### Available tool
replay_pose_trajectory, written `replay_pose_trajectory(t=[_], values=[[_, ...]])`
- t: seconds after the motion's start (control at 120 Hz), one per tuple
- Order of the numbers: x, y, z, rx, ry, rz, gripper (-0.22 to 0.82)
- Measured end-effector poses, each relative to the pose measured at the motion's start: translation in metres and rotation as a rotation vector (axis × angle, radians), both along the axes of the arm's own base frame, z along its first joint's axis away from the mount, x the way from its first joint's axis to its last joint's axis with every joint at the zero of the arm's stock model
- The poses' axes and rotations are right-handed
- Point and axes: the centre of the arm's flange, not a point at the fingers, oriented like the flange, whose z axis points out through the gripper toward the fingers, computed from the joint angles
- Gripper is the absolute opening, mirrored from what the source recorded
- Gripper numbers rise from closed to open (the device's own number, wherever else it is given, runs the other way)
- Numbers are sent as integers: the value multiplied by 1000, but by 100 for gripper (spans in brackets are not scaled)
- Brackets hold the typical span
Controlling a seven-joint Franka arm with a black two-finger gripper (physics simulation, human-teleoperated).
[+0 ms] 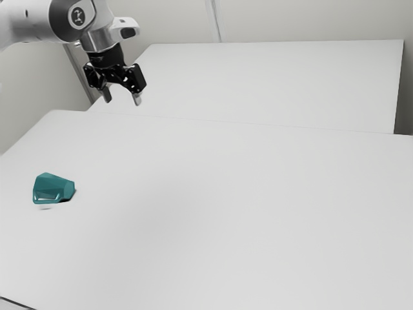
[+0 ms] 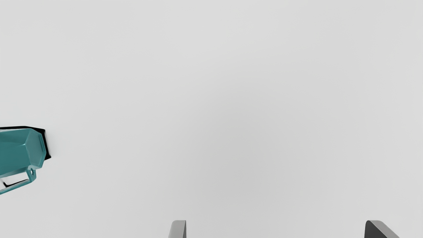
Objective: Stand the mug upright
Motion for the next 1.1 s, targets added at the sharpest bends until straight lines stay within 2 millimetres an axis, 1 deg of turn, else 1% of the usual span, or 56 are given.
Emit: replay_pose_trajectory(t=[0.175, 0.267, 0.358, 0.467, 0.592, 0.725, 0.867, 1.025, 1.1], values=[[1, -7, -2, -6, 11, -8, 59], [0, -7, -1, -12, 17, -7, 58], [-2, 0, -2, -18, 24, 5, 58], [-3, 17, -2, -22, 27, 34, 58], [-5, 44, -2, -24, 30, 76, 58], [-8, 81, -5, -27, 35, 115, 58], [-15, 127, -9, -36, 42, 146, 58], [-31, 182, -21, -73, 53, 174, 58], [-39, 207, -32, -98, 53, 179, 58]])
